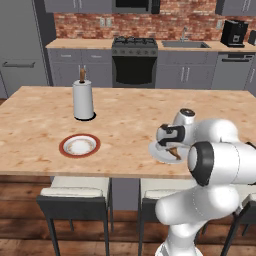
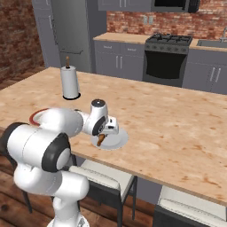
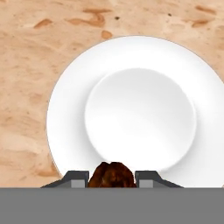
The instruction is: Take the chicken drumsticks from the pan and place one on each plate on the dining counter.
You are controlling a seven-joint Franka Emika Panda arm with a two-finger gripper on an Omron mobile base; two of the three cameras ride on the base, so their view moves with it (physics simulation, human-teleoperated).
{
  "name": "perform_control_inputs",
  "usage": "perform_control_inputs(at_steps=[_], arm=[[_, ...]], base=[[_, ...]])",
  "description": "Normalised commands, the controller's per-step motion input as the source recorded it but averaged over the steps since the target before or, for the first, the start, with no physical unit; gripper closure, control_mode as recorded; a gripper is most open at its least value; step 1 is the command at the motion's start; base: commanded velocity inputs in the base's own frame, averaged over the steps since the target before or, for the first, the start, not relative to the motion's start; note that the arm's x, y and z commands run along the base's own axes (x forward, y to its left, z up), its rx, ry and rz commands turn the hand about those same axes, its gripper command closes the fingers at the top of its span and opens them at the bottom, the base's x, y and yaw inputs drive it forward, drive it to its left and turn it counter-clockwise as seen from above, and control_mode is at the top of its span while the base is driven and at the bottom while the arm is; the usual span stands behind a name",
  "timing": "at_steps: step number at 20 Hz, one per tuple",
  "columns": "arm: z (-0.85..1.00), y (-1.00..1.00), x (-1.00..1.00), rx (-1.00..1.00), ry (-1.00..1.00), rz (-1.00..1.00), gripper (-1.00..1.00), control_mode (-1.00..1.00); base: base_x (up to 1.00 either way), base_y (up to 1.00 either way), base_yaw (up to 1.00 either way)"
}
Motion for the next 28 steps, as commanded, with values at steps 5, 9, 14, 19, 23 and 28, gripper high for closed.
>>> perform_control_inputs(at_steps=[5, 9, 14, 19, 23, 28], arm=[[-0.20, -0.01, 0.24, 0.00, 0.00, 0.00, 1.00, -1.00], [-0.16, -0.05, 0.17, 0.00, 0.00, 0.00, 1.00, -1.00], [-0.13, -0.04, 0.13, 0.00, 0.00, 0.00, 1.00, -1.00], [-0.09, -0.01, 0.07, 0.00, 0.00, 0.00, 1.00, -1.00], [-0.06, 0.00, 0.18, -0.02, 0.00, 0.00, 1.00, -1.00], [-0.07, 0.00, 0.14, 0.00, 0.00, 0.00, 1.00, -1.00]], base=[[0.00, 0.00, 0.00], [0.00, 0.00, 0.00], [0.00, 0.00, 0.00], [0.00, 0.00, 0.00], [0.00, 0.00, 0.00], [0.00, 0.00, 0.00]])
